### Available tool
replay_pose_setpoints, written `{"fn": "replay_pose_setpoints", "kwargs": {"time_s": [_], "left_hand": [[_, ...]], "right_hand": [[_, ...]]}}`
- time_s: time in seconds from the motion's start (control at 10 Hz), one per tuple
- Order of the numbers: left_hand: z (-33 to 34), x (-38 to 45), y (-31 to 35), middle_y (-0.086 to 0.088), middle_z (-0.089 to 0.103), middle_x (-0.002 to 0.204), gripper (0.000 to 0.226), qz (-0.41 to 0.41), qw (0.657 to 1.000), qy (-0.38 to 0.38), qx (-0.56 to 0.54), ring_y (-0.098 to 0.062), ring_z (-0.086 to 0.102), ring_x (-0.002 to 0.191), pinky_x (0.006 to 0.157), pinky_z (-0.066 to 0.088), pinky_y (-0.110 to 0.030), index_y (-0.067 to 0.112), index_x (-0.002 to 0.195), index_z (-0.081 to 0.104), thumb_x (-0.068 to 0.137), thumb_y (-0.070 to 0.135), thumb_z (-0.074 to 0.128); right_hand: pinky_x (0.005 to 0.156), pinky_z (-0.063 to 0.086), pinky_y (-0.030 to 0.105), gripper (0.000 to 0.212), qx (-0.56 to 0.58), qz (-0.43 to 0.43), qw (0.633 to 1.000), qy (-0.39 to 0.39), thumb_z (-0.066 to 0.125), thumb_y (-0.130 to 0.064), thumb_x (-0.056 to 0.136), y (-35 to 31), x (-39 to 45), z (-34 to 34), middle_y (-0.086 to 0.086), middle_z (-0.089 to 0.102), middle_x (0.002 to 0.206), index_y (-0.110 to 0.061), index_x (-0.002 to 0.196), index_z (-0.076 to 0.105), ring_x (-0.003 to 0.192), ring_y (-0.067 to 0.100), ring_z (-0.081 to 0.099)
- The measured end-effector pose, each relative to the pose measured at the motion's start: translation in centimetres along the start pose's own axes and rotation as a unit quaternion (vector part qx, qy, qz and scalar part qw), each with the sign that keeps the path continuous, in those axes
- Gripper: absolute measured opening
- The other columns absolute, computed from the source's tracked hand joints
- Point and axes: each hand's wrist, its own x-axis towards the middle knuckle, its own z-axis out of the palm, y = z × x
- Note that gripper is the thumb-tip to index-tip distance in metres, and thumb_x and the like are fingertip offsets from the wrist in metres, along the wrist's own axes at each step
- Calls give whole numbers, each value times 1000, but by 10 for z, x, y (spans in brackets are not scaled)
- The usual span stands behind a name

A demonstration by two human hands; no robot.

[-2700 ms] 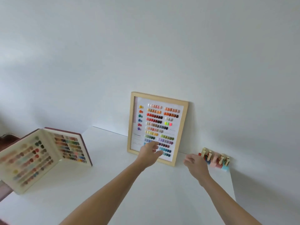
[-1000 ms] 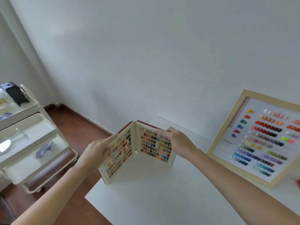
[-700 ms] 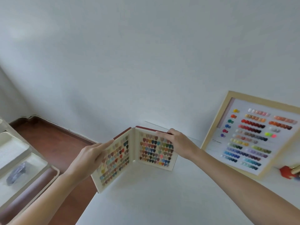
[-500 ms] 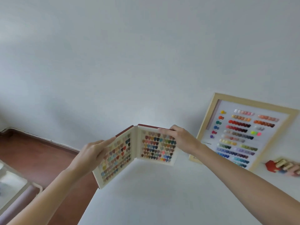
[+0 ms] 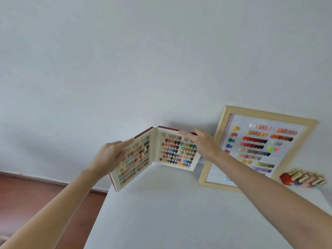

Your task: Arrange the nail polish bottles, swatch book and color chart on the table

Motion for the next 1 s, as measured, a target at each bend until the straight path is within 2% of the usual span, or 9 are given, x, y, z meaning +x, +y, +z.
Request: {"fn": "replay_pose_setpoints", "kwargs": {"time_s": [0.1,0.3,0.5,0.6,0.7,0.8,0.9,1.0], "left_hand": [[7,11,-3,-2,69,96,49,2,1000,-10,-2,-25,65,79,68,53,-34,21,139,50,94,3,46],[16,19,-10,0,69,93,48,6,1000,-8,-7,-22,63,74,64,52,-32,19,138,51,94,1,47],[21,19,-11,1,70,93,48,8,1000,-7,2,-18,57,70,61,43,-26,18,137,53,93,1,49],[19,18,-9,-1,71,96,48,1,1000,-9,5,-23,64,74,61,49,-29,20,137,52,93,2,49],[17,19,-7,0,70,102,49,-22,999,-22,8,-24,66,80,65,56,-36,25,139,49,94,5,46],[15,17,-1,1,68,108,49,-40,998,-29,28,-21,66,81,60,55,-33,29,140,47,95,10,47],[12,15,10,-2,58,132,47,-51,997,28,42,-25,64,100,66,57,-37,24,137,52,91,16,59],[9,8,31,-10,52,139,46,-16,993,109,46,-33,53,121,76,57,-46,16,130,58,86,13,68]], "right_hand": [[70,51,31,74,-12,11,1000,3,48,12,85,5,3,6,9,52,90,-32,142,32,79,21,51],[66,49,30,75,-23,22,999,8,48,14,84,9,8,16,9,52,88,-31,141,34,75,21,50],[70,48,30,72,-24,20,999,23,51,11,84,12,10,21,10,55,90,-31,140,37,78,22,53],[75,53,35,72,-28,14,999,34,50,13,83,12,10,22,11,58,96,-30,140,39,84,25,56],[87,52,37,70,-19,7,999,38,50,13,84,11,10,20,13,60,112,-29,140,39,100,28,57],[102,44,42,74,-24,25,999,31,50,15,85,4,5,14,16,51,135,-29,142,34,123,33,48],[106,40,43,82,-3,32,999,32,47,20,81,-1,-8,5,17,43,143,-28,145,29,133,34,39],[103,43,40,81,22,35,998,41,47,20,81,-8,-32,-8,15,43,144,-27,145,30,132,31,40]]}}
